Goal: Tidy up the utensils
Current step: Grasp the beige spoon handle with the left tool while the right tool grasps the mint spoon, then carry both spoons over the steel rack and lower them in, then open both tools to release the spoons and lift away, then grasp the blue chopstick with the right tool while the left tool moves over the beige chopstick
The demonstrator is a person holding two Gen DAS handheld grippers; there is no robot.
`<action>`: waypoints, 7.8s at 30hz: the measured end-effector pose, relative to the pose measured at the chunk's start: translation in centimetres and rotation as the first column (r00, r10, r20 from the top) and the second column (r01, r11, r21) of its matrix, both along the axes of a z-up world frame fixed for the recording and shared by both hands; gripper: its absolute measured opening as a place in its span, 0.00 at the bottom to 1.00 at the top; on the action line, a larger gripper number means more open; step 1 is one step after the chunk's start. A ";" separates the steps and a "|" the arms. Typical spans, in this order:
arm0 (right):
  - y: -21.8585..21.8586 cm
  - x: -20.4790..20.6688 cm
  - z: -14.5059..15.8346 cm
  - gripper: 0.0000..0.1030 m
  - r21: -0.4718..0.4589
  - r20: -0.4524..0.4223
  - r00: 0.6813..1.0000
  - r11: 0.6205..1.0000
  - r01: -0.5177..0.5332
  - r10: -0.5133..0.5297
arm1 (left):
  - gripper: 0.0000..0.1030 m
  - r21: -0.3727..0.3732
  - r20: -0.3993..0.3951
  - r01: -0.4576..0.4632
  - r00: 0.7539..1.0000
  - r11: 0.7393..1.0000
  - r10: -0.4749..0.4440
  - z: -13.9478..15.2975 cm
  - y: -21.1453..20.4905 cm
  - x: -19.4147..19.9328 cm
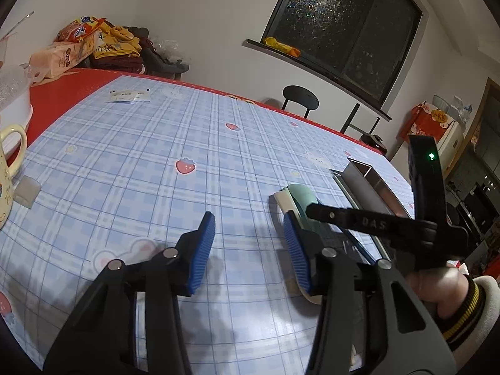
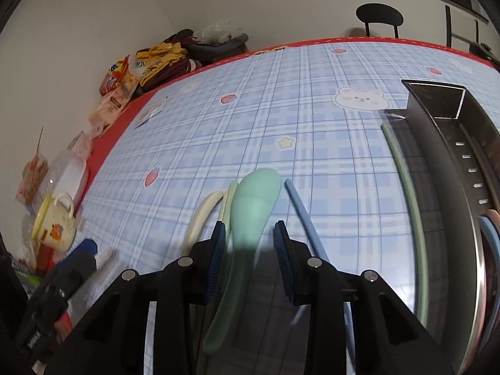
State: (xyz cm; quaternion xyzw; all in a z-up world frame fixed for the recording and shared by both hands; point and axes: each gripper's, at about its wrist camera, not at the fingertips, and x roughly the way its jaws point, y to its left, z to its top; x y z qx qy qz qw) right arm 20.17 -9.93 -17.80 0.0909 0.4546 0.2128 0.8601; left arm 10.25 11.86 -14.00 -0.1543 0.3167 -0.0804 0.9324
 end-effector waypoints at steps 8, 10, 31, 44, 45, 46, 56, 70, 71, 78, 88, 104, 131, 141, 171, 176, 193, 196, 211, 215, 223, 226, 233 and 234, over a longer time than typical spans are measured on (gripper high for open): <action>1.2 0.4 0.1 0.31 -0.045 0.026 1.000 0.999 -0.012 0.013 | 0.44 0.000 -0.013 0.003 1.000 1.000 -0.003 -0.1 -0.1 0.3; 1.6 0.3 0.0 0.15 -0.044 0.019 0.999 0.998 -0.045 0.046 | 0.44 0.003 -0.014 0.003 1.000 1.000 -0.003 -0.1 -0.1 0.3; -2.1 -0.9 -1.0 0.07 0.135 -0.057 0.998 0.991 0.010 -0.003 | 0.41 0.088 -0.221 0.196 0.960 0.977 -0.173 -2.0 -5.2 6.1; -2.3 -0.8 -1.1 0.07 0.149 -0.048 0.999 0.989 0.002 0.005 | 0.15 0.064 -0.267 0.239 0.940 0.969 -0.214 -2.8 -5.1 5.8; -2.4 -0.8 -1.1 0.07 0.152 -0.048 0.999 0.988 0.002 0.005 | 0.15 0.082 -0.271 0.243 0.939 0.966 -0.214 -2.7 -5.3 5.6; -2.5 -0.7 -1.2 0.07 0.154 -0.048 0.999 0.988 0.003 0.005 | 0.15 0.092 -0.273 0.247 0.938 0.965 -0.214 -2.7 -5.3 5.3; -1.0 -1.3 -0.7 0.07 0.086 -0.010 0.999 0.995 -0.043 0.044 | 0.15 0.079 -0.186 0.171 0.970 0.982 -0.154 -2.3 -4.0 3.6; 0.0 -4.4 2.2 0.07 -0.003 0.218 0.972 0.996 -0.085 0.083 | 0.15 0.114 -0.019 0.005 1.000 0.993 -0.003 0.2 -2.6 1.1; -0.2 -4.4 2.3 0.07 0.005 0.220 0.973 0.997 -0.079 0.076 | 0.15 0.119 -0.014 -0.002 1.000 0.993 0.003 0.3 -2.6 1.0; -1.1 -5.2 2.8 0.07 0.047 0.266 0.962 0.996 -0.070 0.055 | 0.15 0.130 0.005 -0.026 1.000 0.991 0.026 0.5 -2.4 0.7; -4.8 -6.9 6.1 0.07 0.169 0.320 0.946 0.979 -0.115 0.056 | 0.15 0.121 0.037 -0.075 0.997 0.990 0.071 1.5 -2.3 -0.3; -18.5 -5.1 8.1 0.07 0.114 0.366 0.927 0.985 -0.129 0.079 | 0.15 -0.004 0.055 0.167 0.984 0.986 -0.167 6.7 -15.6 1.2; -21.4 -3.1 3.5 0.08 -0.068 0.249 0.963 0.994 -0.085 0.100 | 0.15 0.000 -0.111 0.273 0.956 0.962 -0.271 1.1 -25.8 6.6; -20.9 -3.0 3.2 0.09 -0.074 0.236 0.965 0.992 -0.098 0.113 | 0.15 0.015 -0.140 0.260 0.957 0.965 -0.256 0.1 -26.1 7.0; -24.9 -3.5 4.6 0.94 0.052 0.254 0.951 0.984 0.169 -0.176 | 0.94 0.177 -0.026 0.060 0.998 0.982 -0.057 5.4 -16.7 2.9; -23.0 -5.6 5.6 0.94 0.024 0.301 0.940 0.987 0.162 -0.161 | 0.94 0.209 -0.035 0.011 0.999 0.978 -0.004 5.3 -12.3 1.3; -13.1 -8.0 5.3 0.95 -0.163 0.229 0.973 0.986 0.012 0.026 | 0.94 0.275 -0.040 0.012 0.999 0.961 -0.001 1.4 -4.9 -1.6; -11.7 -8.1 5.1 0.91 -0.184 0.225 0.972 0.983 -0.020 0.062 | 0.93 0.250 -0.027 0.015 1.000 0.968 -0.009 0.9 -4.0 -1.8; -5.2 -6.9 2.3 0.24 -0.271 0.123 0.984 0.958 -0.094 0.132 | 0.83 0.153 -0.030 0.053 0.998 0.987 -0.049 0.2 -3.2 -2.0; -4.2 -6.7 1.5 0.24 -0.344 0.118 0.985 0.936 -0.078 0.126 | 0.80 0.148 -0.041 0.054 0.998 0.988 -0.049 0.1 -3.1 -1.9; -3.7 -6.8 0.5 0.24 -0.398 0.115 0.983 0.913 -0.086 0.142 | 0.79 0.134 -0.049 0.051 0.998 0.990 -0.045 0.0 -2.9 -1.7; -3.8 -6.8 0.5 0.24 -0.389 0.111 0.984 0.917 -0.088 0.141 | 0.78 0.135 -0.050 0.049 0.998 0.990 -0.043 0.0 -2.8 -1.8; -4.2 -7.3 0.4 0.21 -0.324 0.095 0.983 0.938 -0.120 0.158 | 0.62 0.148 -0.089 0.052 0.995 0.988 -0.039 -0.5 -3.0 -1.2; -4.2 -7.4 0.4 0.20 -0.313 0.095 0.983 0.942 -0.123 0.160 | 0.59 0.155 -0.096 0.057 0.994 0.986 -0.043 -0.6 -3.2 -1.1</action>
